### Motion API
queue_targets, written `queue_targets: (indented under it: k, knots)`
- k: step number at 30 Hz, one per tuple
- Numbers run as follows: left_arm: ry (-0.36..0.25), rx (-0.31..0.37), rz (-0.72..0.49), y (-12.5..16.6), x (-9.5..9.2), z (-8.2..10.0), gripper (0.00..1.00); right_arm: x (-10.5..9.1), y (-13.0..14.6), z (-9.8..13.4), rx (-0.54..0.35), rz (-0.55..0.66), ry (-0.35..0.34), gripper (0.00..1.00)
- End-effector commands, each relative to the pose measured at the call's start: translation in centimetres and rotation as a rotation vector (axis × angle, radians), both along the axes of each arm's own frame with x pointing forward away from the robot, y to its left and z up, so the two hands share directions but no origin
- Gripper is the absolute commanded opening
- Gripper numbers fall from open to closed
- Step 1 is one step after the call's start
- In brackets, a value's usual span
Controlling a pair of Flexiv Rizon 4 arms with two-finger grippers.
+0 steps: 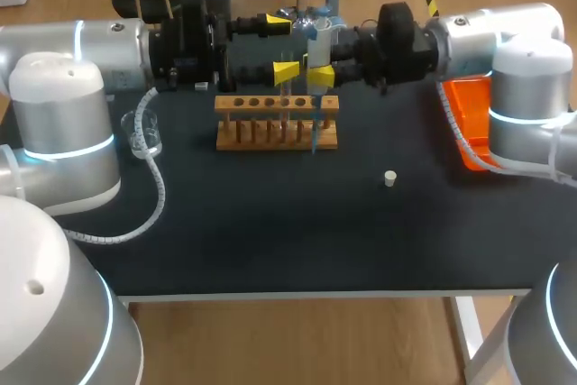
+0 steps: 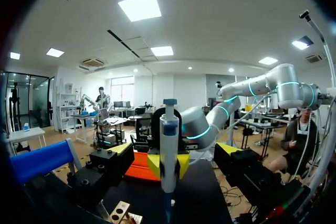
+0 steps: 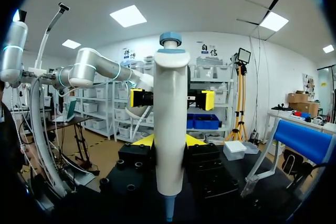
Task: Invert the test tube, pick up the pipette, mount the tip to pipette, aspirate from beaker and dispense into the tube, eject the tip, return the pipette, and cap with the stopper.
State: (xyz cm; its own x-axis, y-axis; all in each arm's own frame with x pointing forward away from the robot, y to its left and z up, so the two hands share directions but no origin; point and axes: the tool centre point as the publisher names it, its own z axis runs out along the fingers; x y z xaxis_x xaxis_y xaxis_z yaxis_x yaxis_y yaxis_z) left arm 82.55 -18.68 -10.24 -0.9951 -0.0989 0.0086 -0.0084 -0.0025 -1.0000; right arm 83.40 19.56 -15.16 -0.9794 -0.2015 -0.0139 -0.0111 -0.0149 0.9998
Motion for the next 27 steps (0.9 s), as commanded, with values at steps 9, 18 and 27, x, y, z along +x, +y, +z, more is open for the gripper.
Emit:
queue_targets:
  k: [9, 18, 27]
  knots:
    - [-0.001, -0.001, 0.004, -0.1, -0.1, 0.0, 1.0, 1.2, -3.2, 0.1, 0.006, -0.026, 0.01, 0.0]
    - [-0.001, -0.001, 0.004, -0.1, -0.1, 0.0, 1.0, 1.2, -3.2, 0.1, 0.006, -0.026, 0.01, 0.0]
    - [-0.001, -0.001, 0.004, -0.1, -0.1, 0.0, 1.0, 1.2, -3.2, 0.1, 0.006, -0.026, 0.01, 0.0]
